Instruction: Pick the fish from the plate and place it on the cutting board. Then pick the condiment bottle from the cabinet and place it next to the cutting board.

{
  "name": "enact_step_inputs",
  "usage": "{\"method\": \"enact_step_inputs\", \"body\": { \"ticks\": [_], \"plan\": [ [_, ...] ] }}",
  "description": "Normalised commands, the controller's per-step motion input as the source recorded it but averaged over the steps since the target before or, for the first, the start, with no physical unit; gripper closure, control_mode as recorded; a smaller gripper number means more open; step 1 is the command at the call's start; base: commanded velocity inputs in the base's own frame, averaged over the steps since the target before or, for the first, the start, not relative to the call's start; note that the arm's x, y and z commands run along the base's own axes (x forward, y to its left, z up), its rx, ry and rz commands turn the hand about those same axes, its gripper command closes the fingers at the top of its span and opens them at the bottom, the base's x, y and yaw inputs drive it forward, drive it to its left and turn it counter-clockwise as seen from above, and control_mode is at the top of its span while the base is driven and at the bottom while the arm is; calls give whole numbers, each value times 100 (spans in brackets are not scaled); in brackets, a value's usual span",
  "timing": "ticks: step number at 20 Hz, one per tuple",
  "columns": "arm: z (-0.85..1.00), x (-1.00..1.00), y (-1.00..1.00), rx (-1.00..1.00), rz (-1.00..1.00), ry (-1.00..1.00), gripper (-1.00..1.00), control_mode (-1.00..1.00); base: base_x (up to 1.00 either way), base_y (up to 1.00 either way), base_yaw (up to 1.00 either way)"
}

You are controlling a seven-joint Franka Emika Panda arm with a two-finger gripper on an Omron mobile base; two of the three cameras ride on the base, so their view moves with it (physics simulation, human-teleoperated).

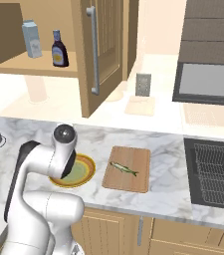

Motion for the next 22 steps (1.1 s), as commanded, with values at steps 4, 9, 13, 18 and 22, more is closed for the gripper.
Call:
{"method": "enact_step_inputs", "body": {
  "ticks": [4, 9, 13, 18, 22],
  "plan": [
    [-43, -28, 40, 27, 13, 9, -100, -100, 0, 0, 0],
    [-34, -24, 38, 28, 10, 2, -100, -100, 0, 0, 0],
    [-17, -20, 45, 26, 6, 0, -100, -100, 0, 0, 0],
    [-3, -20, 54, 22, 3, 0, -100, -100, 0, 0, 0],
    [0, -26, 55, 15, 1, 2, -100, -100, 0, 0, 0]
  ]
}}
